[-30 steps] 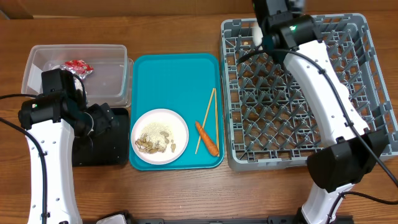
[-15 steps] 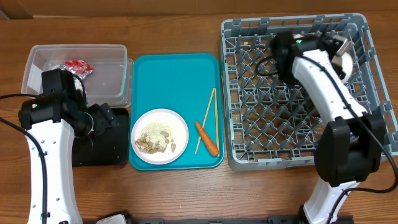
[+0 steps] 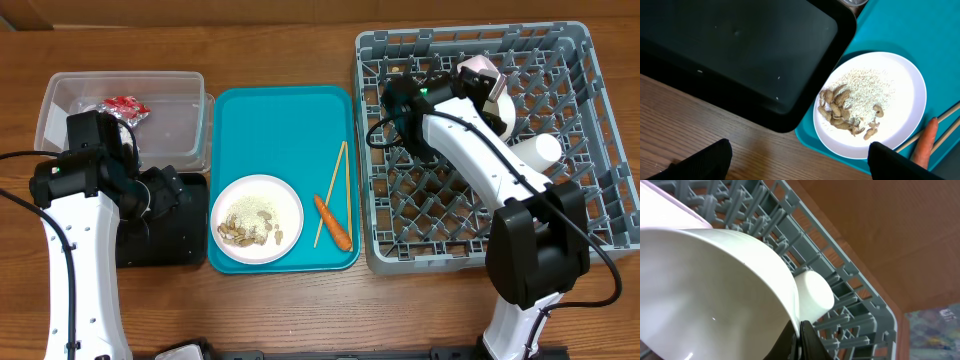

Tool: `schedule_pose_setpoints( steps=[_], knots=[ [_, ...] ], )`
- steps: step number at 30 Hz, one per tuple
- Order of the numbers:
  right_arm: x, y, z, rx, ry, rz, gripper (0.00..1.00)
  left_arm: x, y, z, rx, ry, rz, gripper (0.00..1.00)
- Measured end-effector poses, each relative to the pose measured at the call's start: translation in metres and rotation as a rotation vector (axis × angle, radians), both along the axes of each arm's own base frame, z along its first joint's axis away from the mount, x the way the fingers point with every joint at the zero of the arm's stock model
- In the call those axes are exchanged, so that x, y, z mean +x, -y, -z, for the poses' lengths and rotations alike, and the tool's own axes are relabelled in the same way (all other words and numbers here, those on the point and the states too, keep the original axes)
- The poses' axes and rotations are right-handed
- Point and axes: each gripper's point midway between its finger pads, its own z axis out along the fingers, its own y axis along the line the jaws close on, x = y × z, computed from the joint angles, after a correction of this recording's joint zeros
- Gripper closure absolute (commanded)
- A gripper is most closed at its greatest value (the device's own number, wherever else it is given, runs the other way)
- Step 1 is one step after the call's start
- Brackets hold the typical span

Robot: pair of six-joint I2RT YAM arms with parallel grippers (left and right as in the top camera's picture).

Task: Sort waste into correct bins and load items into the dishwasher
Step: 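Carry the white bowl into the rack and set it down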

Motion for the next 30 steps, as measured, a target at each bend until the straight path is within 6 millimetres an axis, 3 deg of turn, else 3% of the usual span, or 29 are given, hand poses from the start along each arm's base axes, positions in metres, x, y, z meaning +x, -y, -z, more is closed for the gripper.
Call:
schedule_pose_setpoints(
  steps=[13, 20, 30],
  knots=[
    [-0.012, 0.015, -0.013, -0.121, -0.041, 0.006, 0.96, 0.0, 0.001, 0.0, -0.003, 0.001, 0.001, 0.11],
    [-0.014, 0.034, -0.001, -0.059, -0.02, 0.092, 0.96, 0.0, 0.001, 0.0, -0.003, 0.001, 0.001, 0.11],
    [-0.01, 0.019, 0.012, -0.064, -0.039, 0.063, 0.96, 0.0, 0.001, 0.0, -0.004, 0.001, 0.001, 0.11]
  ],
)
